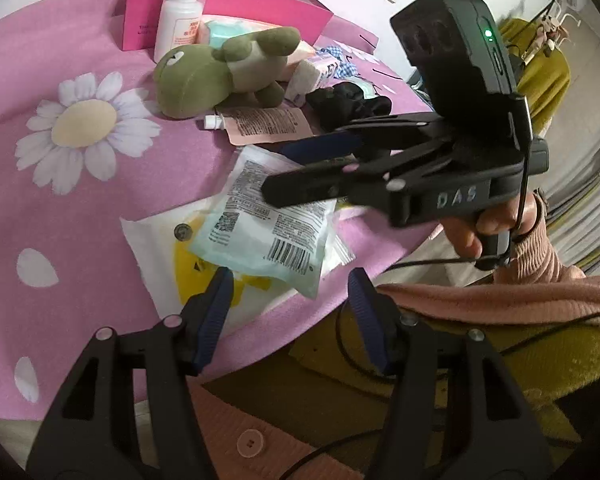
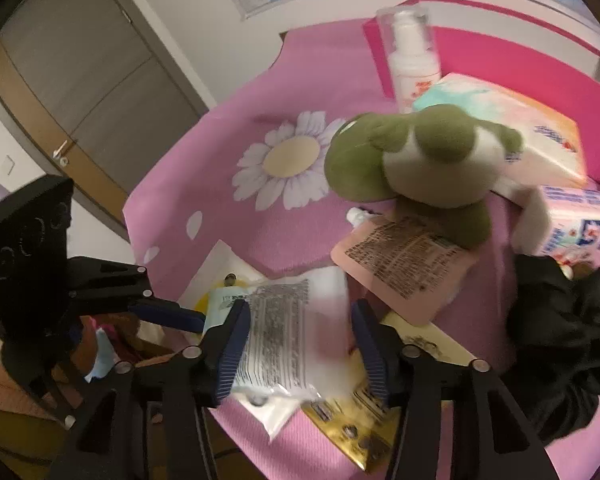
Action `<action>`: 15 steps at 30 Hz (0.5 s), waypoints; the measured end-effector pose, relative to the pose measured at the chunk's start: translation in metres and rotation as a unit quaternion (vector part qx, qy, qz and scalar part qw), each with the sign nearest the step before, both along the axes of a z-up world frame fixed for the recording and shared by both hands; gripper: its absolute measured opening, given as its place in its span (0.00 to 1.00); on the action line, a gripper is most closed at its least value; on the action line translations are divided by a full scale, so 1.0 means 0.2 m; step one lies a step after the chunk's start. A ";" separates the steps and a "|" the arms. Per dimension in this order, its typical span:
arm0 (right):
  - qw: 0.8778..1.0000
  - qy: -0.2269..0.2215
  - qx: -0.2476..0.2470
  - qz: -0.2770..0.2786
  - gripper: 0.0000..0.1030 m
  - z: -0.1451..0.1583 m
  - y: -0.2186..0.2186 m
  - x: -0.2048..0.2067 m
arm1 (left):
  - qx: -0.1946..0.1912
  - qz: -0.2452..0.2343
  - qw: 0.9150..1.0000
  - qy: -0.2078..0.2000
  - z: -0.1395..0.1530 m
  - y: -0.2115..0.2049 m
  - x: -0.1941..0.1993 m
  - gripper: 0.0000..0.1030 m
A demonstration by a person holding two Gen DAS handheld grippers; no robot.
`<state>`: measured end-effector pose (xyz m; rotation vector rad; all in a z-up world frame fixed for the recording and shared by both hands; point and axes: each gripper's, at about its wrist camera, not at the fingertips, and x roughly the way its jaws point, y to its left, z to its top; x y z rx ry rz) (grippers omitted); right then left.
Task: Organize soft objects
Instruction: 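Lower the left gripper onto the clear wipes packet and close on it, then lift the wipes packet with the left gripper and carry it over the box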
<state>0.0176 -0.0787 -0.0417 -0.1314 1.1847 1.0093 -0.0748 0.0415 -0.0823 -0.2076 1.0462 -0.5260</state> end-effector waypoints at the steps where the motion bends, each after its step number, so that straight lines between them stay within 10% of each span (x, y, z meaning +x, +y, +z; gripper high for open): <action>1: 1.000 0.001 0.001 0.004 0.57 0.00 0.01 0.00 | -0.001 0.003 1.000 0.000 0.00 0.01 0.00 0.59; 5: 1.000 0.002 0.017 0.008 0.55 0.00 -0.01 -0.01 | -0.005 0.017 1.000 0.001 0.00 0.03 0.03 0.49; 15: 0.998 0.003 0.052 -0.022 0.13 0.01 -0.10 0.00 | -0.020 0.019 1.000 0.004 0.00 0.03 0.10 0.38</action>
